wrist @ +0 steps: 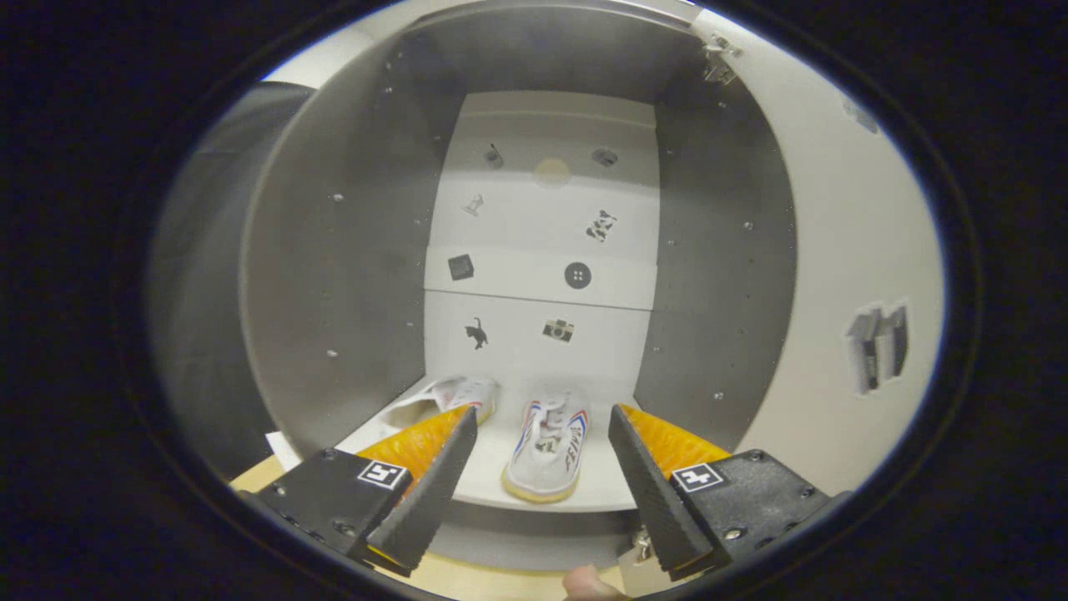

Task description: Open the shoe cabinet door, grab the shoes and put them into the shoe cabinet, then close the shoe cabinet door.

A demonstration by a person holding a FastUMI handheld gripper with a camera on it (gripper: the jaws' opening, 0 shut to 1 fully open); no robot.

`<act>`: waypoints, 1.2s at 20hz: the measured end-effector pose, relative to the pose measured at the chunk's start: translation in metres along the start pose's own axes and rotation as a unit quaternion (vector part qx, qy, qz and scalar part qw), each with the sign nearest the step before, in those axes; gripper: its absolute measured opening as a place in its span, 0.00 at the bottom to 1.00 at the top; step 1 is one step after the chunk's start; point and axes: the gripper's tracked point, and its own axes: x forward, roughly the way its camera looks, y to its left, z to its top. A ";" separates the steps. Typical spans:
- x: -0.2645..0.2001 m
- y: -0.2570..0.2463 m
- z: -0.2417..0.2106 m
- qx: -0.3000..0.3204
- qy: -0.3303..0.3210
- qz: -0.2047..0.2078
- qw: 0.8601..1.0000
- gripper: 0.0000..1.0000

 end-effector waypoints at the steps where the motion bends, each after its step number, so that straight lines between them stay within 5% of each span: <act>1: -0.013 0.001 0.000 -0.001 0.001 0.004 1.000 1.00; 9: -0.132 0.008 -0.003 0.010 0.023 0.018 1.000 1.00; 16: -0.230 0.029 -0.007 0.007 0.026 0.080 0.996 1.00; 24: -0.307 -0.034 -0.007 -0.004 -0.023 0.076 0.997 1.00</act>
